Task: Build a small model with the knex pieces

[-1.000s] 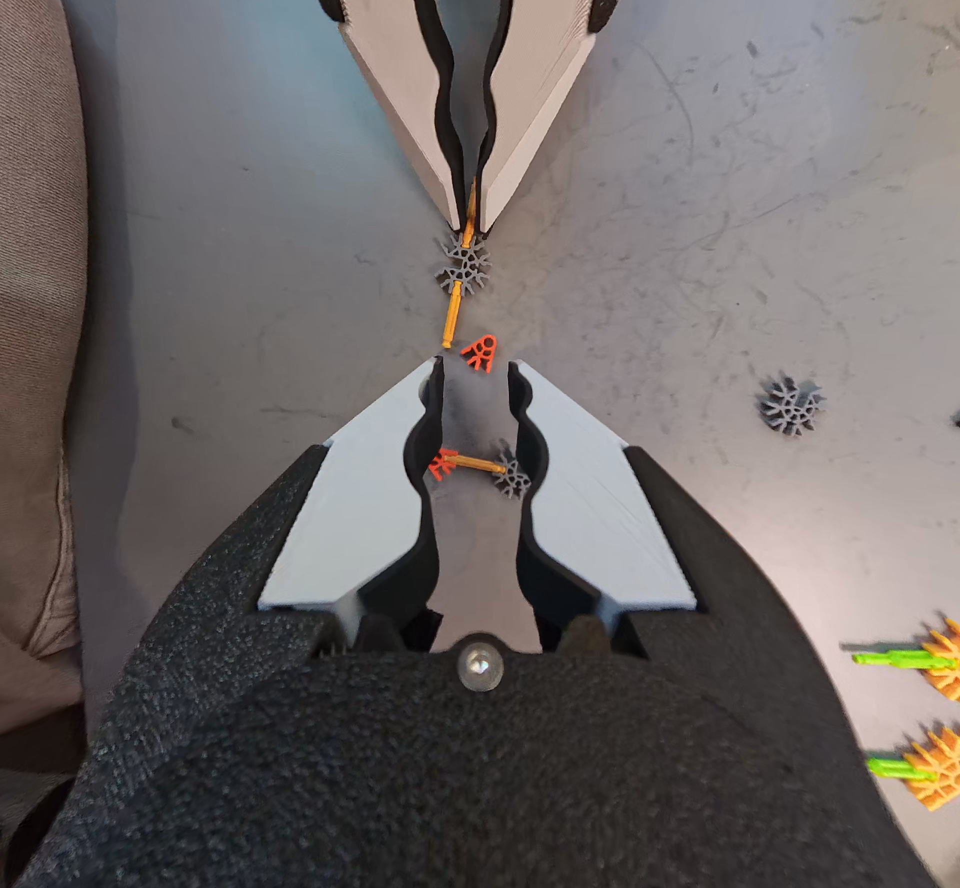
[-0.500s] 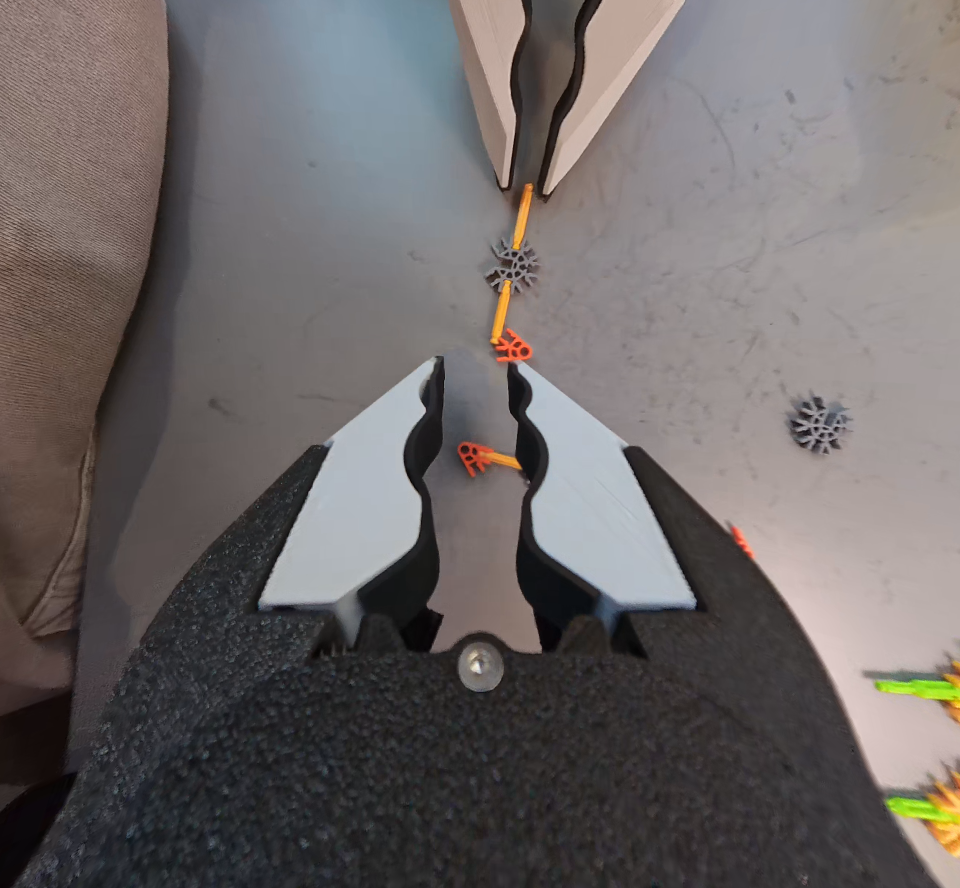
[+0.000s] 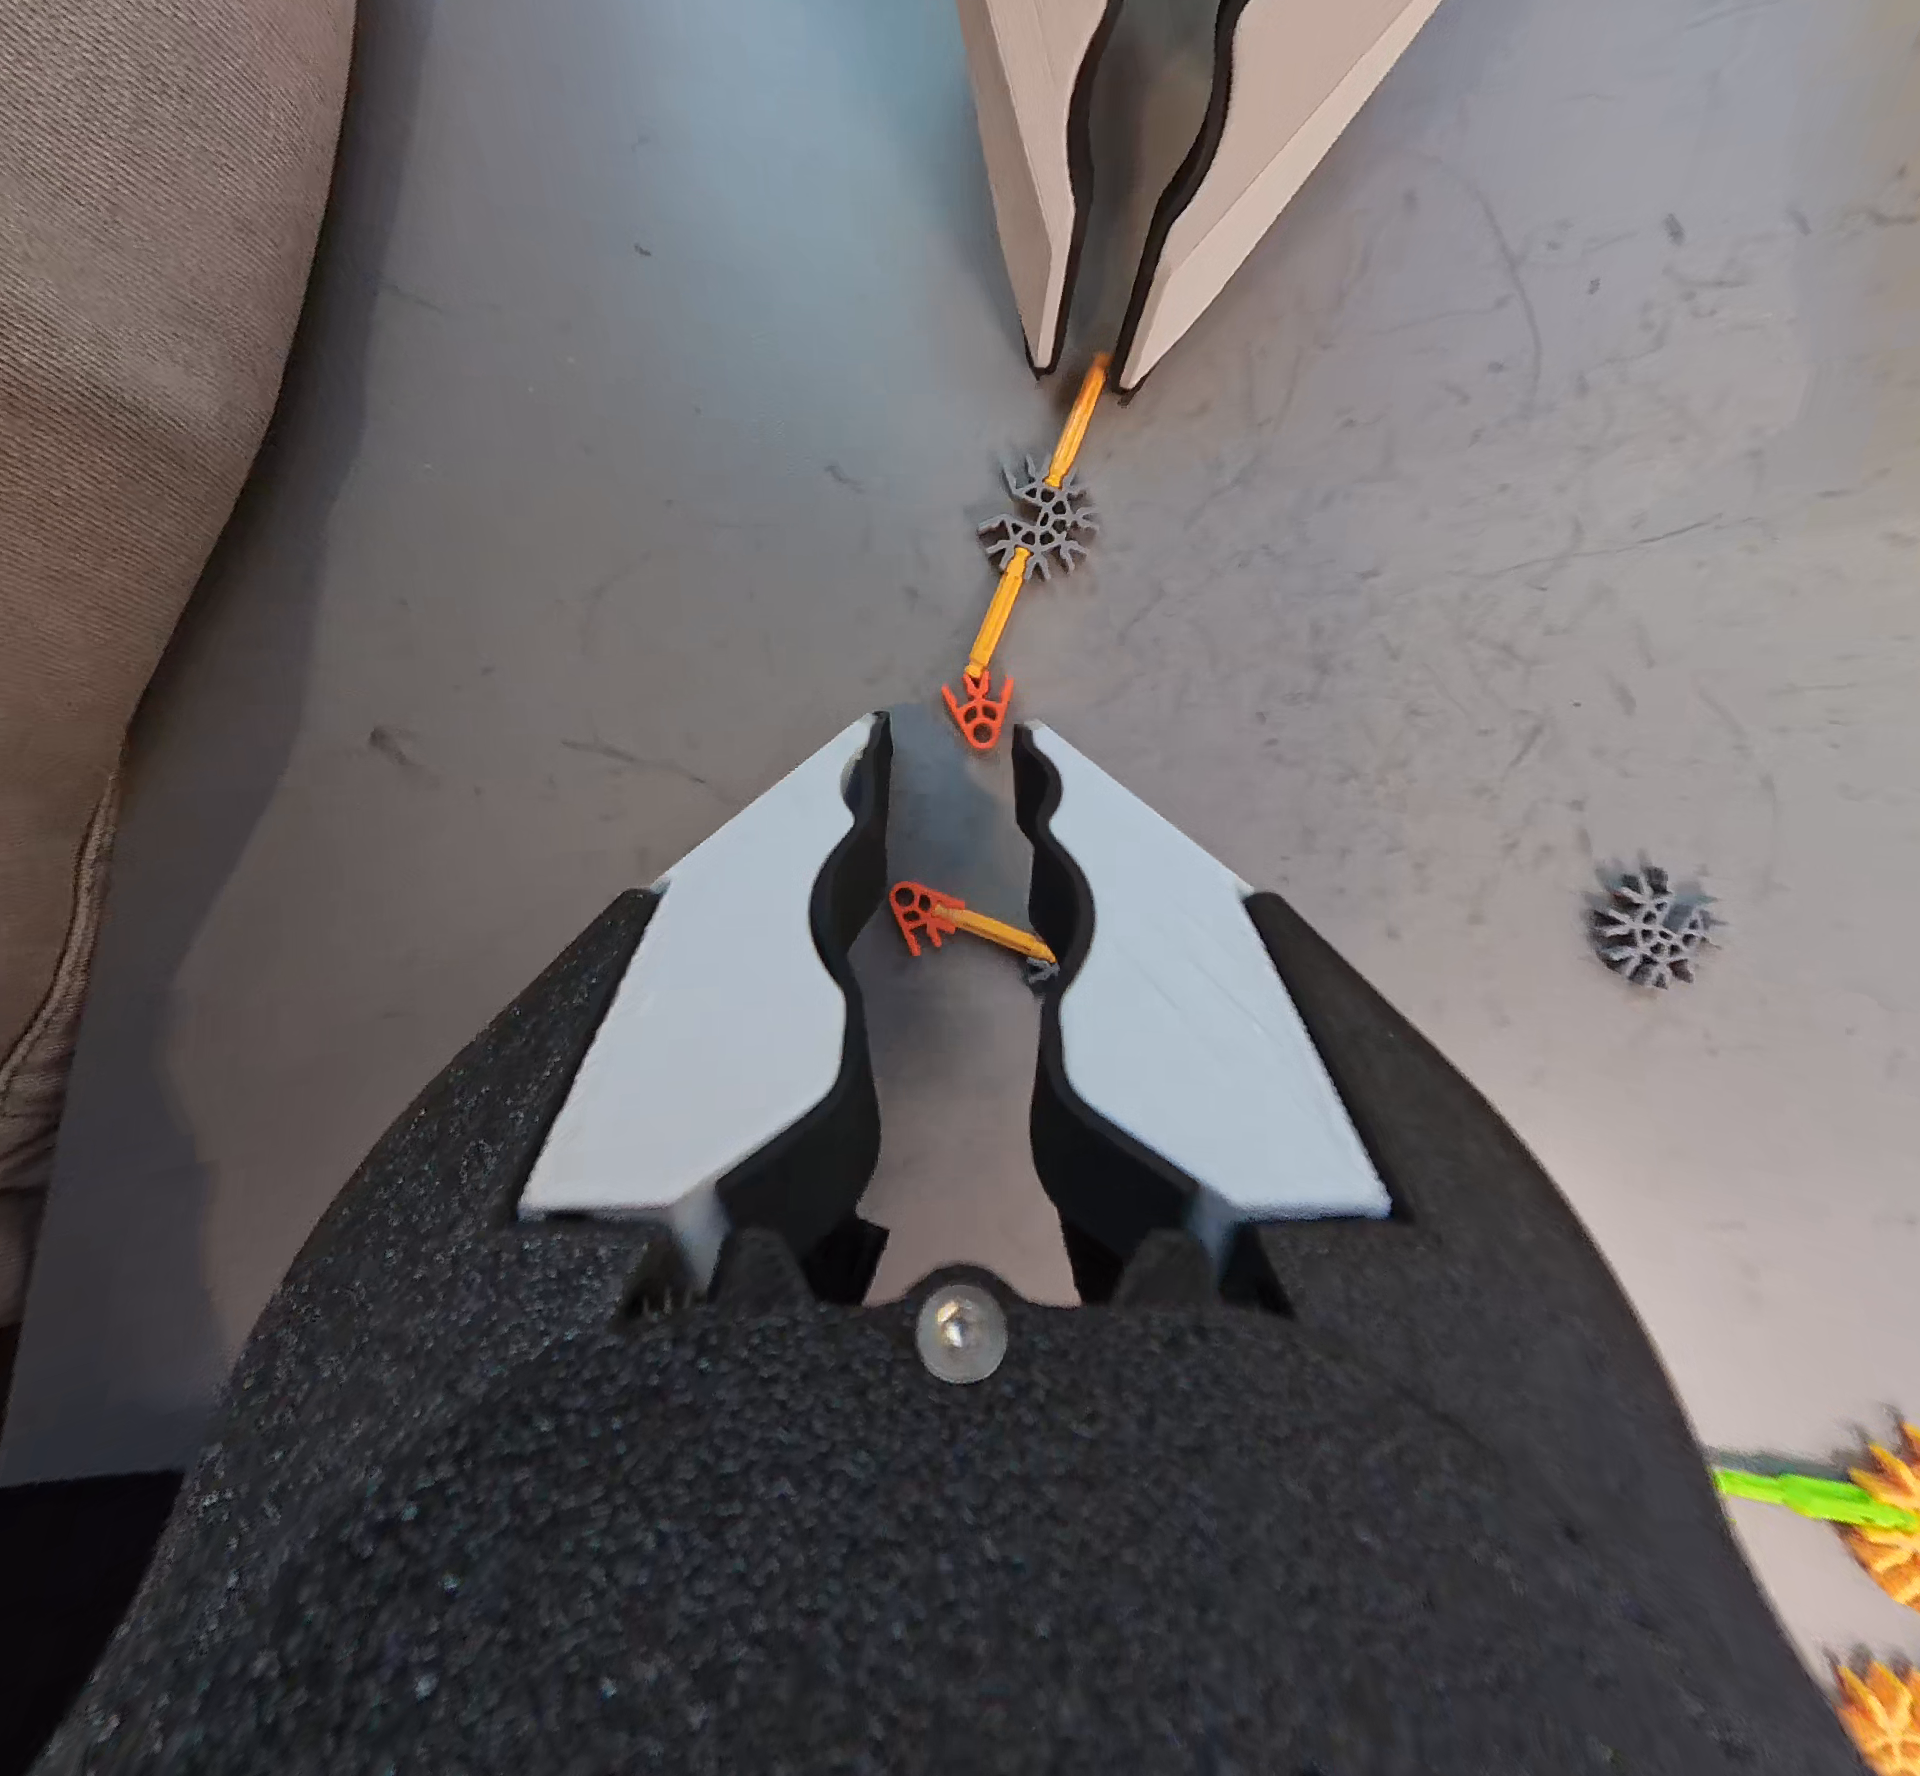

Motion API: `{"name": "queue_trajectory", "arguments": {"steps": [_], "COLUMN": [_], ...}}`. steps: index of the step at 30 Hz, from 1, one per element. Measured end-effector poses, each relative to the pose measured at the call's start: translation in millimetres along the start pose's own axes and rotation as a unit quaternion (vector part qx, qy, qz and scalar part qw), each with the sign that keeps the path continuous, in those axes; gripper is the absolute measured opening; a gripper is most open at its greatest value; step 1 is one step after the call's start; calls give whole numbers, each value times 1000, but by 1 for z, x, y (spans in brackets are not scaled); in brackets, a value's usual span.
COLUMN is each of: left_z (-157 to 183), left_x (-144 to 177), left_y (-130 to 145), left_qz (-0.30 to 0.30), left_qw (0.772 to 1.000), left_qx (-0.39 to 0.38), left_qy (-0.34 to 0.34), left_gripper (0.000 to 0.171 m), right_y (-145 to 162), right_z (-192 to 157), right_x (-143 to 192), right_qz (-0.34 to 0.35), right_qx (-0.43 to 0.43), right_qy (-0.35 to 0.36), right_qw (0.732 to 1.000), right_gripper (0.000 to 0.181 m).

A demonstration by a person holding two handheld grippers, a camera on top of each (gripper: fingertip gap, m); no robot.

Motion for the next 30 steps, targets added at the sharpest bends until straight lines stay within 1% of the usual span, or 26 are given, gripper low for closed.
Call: {"name": "queue_trajectory", "arguments": {"steps": [4, 8, 13, 15, 17, 19, 27, 30], "left_z": [3, 5, 5, 3, 3, 3, 3, 3], "left_x": [-1, -1, 0, 4, 7, 7, 1, -1], "left_y": [-2, -3, -1, -1, -2, -3, -1, -1], "left_qz": [-2, -4, 6, 24, 42, 47, 34, 30], "left_qw": [1000, 1000, 1000, 999, 999, 999, 999, 999], "left_qx": [-6, -2, 0, 6, 10, 8, -1, 0], "left_qy": [-3, -12, -30, -24, -16, -15, -13, -14], "left_gripper": [5, 4, 3, 3, 3, 3, 3, 3], "right_y": [0, 1, 3, 4, 4, 3, -1, -2], "right_z": [-1, -1, -4, -5, -4, -3, 0, 0], "right_x": [-1, -3, -3, -3, -4, -4, -4, -3], "right_qz": [12, 19, 30, 35, 39, 42, 29, 31], "right_qx": [-9, -25, -36, -36, -32, -24, 25, 27], "right_qy": [11, 18, 30, 33, 32, 30, 14, 11], "right_qw": [1000, 999, 998, 998, 998, 998, 999, 999], "right_gripper": [21, 9, 8, 8, 8, 8, 8, 13]}}
Point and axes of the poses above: each gripper's, where its closed fingertips meet, x back along the fingers, y out of its underside, z = x × y across the jaws, the point moved 9 cm from there along x, back along the fingers, and after that the axes turned 6 degrees about -z, right-handed, at the moved point
